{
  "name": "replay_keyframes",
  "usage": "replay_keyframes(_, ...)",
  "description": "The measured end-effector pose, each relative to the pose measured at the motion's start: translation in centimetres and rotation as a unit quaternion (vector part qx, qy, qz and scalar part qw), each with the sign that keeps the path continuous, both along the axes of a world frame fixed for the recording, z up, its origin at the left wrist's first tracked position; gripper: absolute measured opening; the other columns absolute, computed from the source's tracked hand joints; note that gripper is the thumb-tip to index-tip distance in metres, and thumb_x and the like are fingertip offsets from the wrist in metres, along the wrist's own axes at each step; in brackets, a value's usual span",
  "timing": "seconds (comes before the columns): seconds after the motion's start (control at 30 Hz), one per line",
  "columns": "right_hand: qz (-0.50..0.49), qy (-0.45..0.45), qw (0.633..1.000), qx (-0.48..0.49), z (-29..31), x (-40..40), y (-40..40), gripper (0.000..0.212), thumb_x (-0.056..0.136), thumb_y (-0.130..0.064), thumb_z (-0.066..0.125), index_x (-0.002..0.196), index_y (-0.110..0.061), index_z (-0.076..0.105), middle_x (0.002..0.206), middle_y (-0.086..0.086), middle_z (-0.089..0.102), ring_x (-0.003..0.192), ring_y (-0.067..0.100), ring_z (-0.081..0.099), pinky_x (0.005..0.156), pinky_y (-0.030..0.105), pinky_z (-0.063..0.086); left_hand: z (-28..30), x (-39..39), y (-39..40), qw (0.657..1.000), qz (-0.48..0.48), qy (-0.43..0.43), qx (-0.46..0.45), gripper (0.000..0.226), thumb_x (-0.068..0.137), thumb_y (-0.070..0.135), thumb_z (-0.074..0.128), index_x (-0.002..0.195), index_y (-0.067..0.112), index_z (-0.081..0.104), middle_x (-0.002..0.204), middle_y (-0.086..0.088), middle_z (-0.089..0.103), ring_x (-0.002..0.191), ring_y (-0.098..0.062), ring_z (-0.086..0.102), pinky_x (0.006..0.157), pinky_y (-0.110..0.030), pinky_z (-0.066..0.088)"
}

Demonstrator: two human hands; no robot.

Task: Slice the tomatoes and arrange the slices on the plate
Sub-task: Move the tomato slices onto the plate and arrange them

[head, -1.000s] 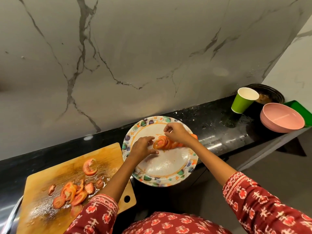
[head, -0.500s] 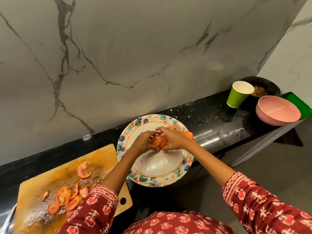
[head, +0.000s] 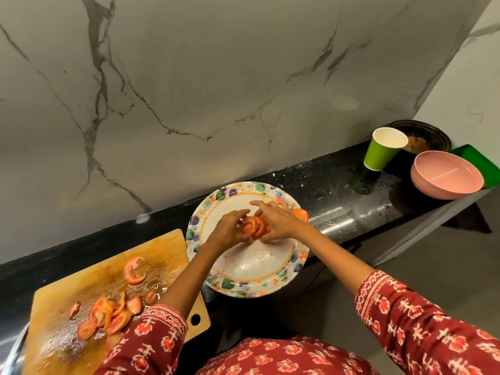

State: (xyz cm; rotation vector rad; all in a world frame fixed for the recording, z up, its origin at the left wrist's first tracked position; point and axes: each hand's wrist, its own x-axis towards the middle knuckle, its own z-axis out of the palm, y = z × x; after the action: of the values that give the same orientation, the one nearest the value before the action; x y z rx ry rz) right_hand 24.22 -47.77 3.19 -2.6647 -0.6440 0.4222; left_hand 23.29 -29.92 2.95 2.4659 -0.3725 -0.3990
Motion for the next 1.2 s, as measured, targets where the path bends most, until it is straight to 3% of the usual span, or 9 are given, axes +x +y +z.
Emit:
replay_keyframes(0.17,-0.006,-0.005,0.999,0.039,0.1,0.1,-0.2,0.089,0.076,-0.030,0.072,0.145,-0.024,0.016,0.127,0.000,0.056,0.130,0.020,0.036,0.113,0.050,0.010,-0.1,0.0,-1.0,1.000,0.007,0.003,0.021,0.093,0.068,0.032,0.080,0.143,0.018,0.027,0.139,-0.008,0.044,0.123,-0.024,0.046,0.101,-0.034,0.040)
replay_keyframes(0.5,-0.009,-0.016,0.999,0.049,0.1,0.4,-1.3,0.087,0.076,-0.030,0.072,0.144,-0.022,0.019,0.124,-0.003,0.057,0.129,0.021,0.037,0.108,0.044,0.019,-0.6,-0.5,-1.6,0.999,0.034,-0.022,0.006,0.081,0.075,0.031,0.075,0.141,0.017,0.031,0.138,-0.009,0.045,0.121,-0.023,0.048,0.101,-0.033,0.041)
replay_keyframes(0.67,-0.003,-0.021,0.999,0.048,0.1,0.1,-1.1,0.090,0.075,-0.032,0.073,0.145,-0.022,0.018,0.129,-0.004,0.055,0.131,0.020,0.035,0.110,0.047,0.016,-0.7,-0.8,-1.0,0.998,0.055,-0.024,-0.031,0.079,0.075,0.028,0.075,0.141,0.017,0.032,0.134,-0.009,0.049,0.117,-0.022,0.050,0.097,-0.031,0.043)
replay_keyframes(0.87,-0.004,-0.030,0.998,0.053,-0.7,-0.1,-0.2,0.087,0.077,-0.032,0.070,0.145,-0.022,0.017,0.126,-0.003,0.056,0.130,0.019,0.035,0.113,0.050,0.001,-0.5,-0.9,-0.2,0.998,0.051,-0.027,-0.036,0.080,0.075,0.027,0.075,0.141,0.016,0.032,0.132,-0.009,0.050,0.115,-0.022,0.052,0.092,-0.025,0.042)
replay_keyframes(1.03,-0.006,-0.033,0.997,0.069,0.0,0.5,-0.6,0.089,0.075,-0.034,0.073,0.145,-0.021,0.019,0.121,-0.001,0.057,0.127,0.019,0.038,0.113,0.050,0.008,-0.5,-1.0,-0.2,0.998,0.052,-0.024,-0.038,0.081,0.074,0.025,0.076,0.141,0.016,0.032,0.132,-0.010,0.050,0.115,-0.022,0.052,0.095,-0.028,0.044)
replay_keyframes(1.2,0.015,0.008,1.000,0.027,1.2,0.8,-1.3,0.087,0.076,-0.029,0.073,0.145,-0.022,0.019,0.126,-0.003,0.055,0.130,0.019,0.034,0.109,0.046,0.016,-0.5,-1.0,-0.5,0.998,0.044,-0.026,-0.034,0.079,0.074,0.026,0.076,0.141,0.016,0.033,0.132,-0.010,0.051,0.115,-0.022,0.053,0.096,-0.028,0.044)
